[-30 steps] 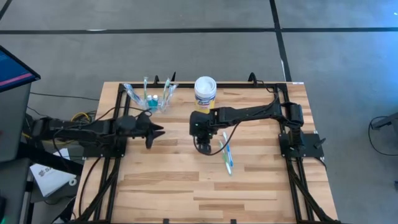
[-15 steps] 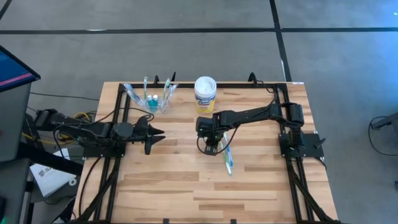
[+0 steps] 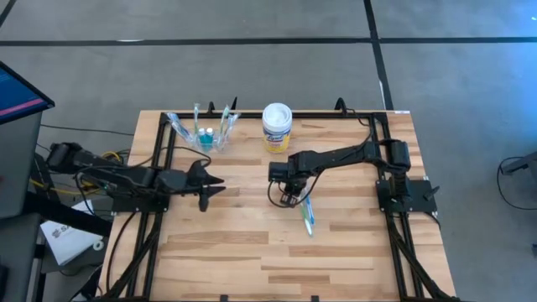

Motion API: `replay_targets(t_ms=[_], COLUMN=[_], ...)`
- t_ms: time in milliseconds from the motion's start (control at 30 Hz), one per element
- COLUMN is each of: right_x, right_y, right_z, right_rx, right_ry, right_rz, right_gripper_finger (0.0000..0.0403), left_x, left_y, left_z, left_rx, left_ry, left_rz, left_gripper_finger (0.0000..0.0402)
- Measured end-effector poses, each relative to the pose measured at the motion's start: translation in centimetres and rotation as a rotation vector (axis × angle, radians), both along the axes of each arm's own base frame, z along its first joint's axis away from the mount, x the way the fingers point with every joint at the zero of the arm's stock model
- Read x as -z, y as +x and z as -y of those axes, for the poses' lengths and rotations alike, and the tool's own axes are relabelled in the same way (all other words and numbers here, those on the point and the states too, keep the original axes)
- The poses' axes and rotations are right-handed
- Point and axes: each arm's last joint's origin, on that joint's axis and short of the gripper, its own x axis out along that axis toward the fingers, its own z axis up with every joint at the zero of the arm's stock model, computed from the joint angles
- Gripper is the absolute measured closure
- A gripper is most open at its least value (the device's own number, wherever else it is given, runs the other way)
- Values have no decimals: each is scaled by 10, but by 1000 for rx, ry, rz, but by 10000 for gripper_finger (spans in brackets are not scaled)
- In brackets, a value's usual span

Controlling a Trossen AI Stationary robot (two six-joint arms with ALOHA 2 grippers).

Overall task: Pick & Place toothbrushing station
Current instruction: Put the green toothbrush into the transparent organizer

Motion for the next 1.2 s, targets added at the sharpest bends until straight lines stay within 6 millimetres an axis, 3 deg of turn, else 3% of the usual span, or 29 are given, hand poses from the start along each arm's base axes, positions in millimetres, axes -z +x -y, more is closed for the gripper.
replay_targets(t_ms=[400, 700, 967, 1100, 1200], right_x=[3, 28, 29, 29, 29], right_y=[-5, -18, -16, -15, -15], right_z=[-19, -20, -21, -21, -21], right_rx=[40, 115, 117, 127, 128], right_ry=[-68, -54, -30, -27, -26], right_rz=[-41, -61, -31, -29, -28], right_gripper_finger=[326, 326, 326, 342, 376], left_x=[3, 3, 2, 2, 2], left_y=[10, 10, 10, 10, 10], left_z=[2, 2, 2, 2, 2], left_rx=[4, 5, 6, 6, 6], left_ry=[3, 4, 4, 4, 3], left_rz=[16, 20, 22, 22, 23], left_gripper_finger=[276, 276, 276, 276, 276])
